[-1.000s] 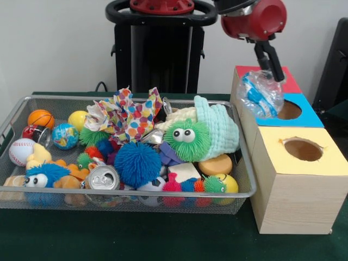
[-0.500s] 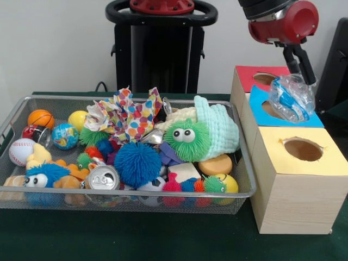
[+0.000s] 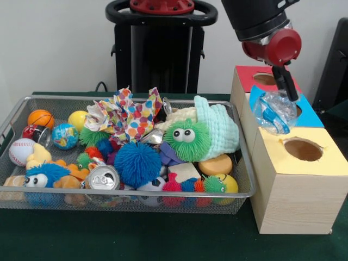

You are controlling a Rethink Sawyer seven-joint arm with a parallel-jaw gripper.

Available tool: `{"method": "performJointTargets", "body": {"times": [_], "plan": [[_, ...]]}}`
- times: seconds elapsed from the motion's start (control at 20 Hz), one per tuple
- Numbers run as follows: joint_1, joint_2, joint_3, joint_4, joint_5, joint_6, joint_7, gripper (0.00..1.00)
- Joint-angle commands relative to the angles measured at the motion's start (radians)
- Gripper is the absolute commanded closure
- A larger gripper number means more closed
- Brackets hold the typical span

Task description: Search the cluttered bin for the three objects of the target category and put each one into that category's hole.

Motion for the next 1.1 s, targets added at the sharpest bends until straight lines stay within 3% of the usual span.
{"method": "performJointTargets", "body": {"times": [0.05,0.2,0.55,1.1], "plan": [[-0.033,0.016,0.102,0.164,0.010,-0.064,-0.206,1.00],[-0.023,-0.010,0.116,0.217,0.063,-0.048,-0.274,1.00],[0.024,-0.074,0.125,0.283,0.111,-0.023,-0.273,1.00],[0.043,-0.043,0.143,0.306,0.202,-0.022,-0.349,1.00]]}}
